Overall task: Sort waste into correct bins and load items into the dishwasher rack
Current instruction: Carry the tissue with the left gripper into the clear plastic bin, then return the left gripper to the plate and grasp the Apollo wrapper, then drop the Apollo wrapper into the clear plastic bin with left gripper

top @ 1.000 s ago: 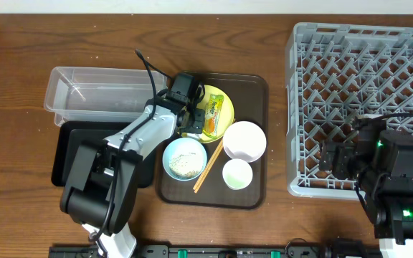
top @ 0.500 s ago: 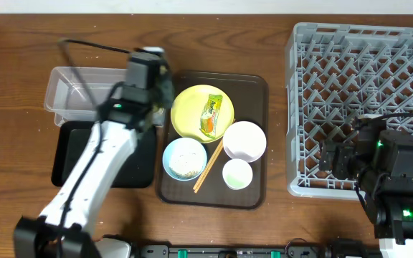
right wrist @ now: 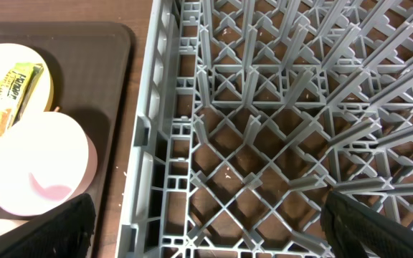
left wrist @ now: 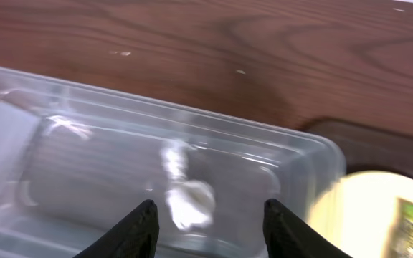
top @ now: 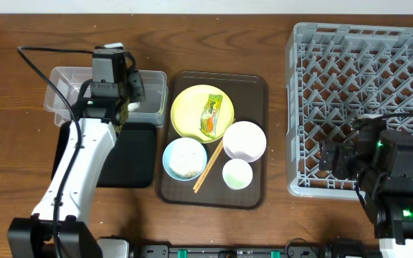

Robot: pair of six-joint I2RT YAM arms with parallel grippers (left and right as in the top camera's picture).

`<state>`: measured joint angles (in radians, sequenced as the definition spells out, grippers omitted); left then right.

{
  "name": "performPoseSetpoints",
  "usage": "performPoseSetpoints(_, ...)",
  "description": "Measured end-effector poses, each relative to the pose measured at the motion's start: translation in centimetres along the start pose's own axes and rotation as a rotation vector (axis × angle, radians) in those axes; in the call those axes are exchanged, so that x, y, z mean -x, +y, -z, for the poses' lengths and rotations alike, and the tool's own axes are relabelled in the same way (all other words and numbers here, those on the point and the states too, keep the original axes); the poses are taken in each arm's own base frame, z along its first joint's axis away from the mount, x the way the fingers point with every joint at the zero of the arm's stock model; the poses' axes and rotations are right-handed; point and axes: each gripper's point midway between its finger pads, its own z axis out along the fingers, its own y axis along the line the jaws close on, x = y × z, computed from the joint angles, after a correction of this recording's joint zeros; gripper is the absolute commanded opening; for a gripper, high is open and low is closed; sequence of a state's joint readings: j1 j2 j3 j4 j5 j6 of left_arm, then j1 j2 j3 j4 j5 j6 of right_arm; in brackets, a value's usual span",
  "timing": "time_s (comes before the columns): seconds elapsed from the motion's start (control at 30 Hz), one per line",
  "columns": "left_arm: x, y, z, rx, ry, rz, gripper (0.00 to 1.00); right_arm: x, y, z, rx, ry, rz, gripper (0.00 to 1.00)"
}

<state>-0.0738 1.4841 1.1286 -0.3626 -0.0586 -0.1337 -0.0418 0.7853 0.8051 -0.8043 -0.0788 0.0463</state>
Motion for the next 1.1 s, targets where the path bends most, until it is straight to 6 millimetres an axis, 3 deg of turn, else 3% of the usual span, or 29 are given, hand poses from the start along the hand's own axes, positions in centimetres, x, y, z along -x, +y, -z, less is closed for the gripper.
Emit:
performPoseSetpoints(0.33,-3.2,-11.1,1.6,-0.356,0.080,-0.136,0.56,0.0,0.0,0.0,0.000,0.000,0.000,0.99)
performPoseSetpoints(0.47,-6.0,-14.1,0.5,-0.411,0.155,-0.191,0.63,0.0,0.0,0.0,0.000,0.000,0.000,0.99)
performPoseSetpoints(0.77,-12.6,-15.6,-5.1,-0.388,0.343,-0.241,0.71,0.0,0.0,0.0,0.000,0.000,0.000,0.99)
performPoseSetpoints(1.1,-16.5,-17.6,-7.4,-0.416,0.416,-0.281,0.73,0.0,0.0,0.0,0.000,0.002,0.000,0.99)
